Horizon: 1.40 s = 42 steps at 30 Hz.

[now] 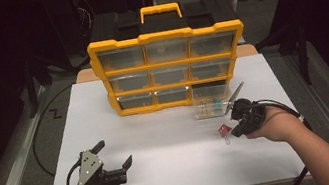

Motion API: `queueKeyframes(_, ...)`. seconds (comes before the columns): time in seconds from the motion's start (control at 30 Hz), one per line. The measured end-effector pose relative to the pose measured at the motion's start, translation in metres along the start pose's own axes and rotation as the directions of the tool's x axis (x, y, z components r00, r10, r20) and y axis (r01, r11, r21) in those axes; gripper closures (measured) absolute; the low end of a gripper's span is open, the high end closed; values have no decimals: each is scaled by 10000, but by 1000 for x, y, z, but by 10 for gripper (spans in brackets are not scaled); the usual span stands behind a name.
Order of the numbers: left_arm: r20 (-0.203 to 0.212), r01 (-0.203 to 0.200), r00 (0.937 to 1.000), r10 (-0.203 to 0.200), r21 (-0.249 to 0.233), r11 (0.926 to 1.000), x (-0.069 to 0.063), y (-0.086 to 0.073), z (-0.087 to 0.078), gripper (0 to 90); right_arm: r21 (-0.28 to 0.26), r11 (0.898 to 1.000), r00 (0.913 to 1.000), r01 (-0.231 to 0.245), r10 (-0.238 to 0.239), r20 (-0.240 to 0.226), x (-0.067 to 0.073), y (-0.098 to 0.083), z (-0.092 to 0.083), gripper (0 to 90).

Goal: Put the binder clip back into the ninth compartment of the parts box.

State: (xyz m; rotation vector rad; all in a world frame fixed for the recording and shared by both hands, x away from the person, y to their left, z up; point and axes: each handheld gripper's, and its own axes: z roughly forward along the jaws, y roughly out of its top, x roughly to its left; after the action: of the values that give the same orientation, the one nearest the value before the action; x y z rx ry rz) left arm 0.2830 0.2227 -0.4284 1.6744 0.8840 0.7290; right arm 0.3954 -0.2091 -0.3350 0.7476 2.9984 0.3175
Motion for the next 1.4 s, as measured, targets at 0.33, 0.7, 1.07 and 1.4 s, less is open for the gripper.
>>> queueKeyframes(0.33, 19, -9, 10000, 9, 16, 10000, 0, 0, 1, 3, -25, 10000, 10000, 11, -11, 61, -6, 6, -15, 900)
queueKeyframes(0.7, 27, 5, 10000, -5, 12, 10000, 0, 0, 1, 3, -36, 10000, 9997, 68, -67, 221, -11, 15, -33, 900)
queueKeyframes(1.07, 47, -14, 10000, 14, 11, 10000, 0, 0, 0, 3, -52, 10000, 9994, -63, 64, 327, -19, 22, -45, 900)
queueKeyframes(1.4, 44, -32, 10000, 32, 5, 10000, 0, 0, 0, 3, -80, 9999, 9984, -118, 122, 555, -25, 30, -59, 900)
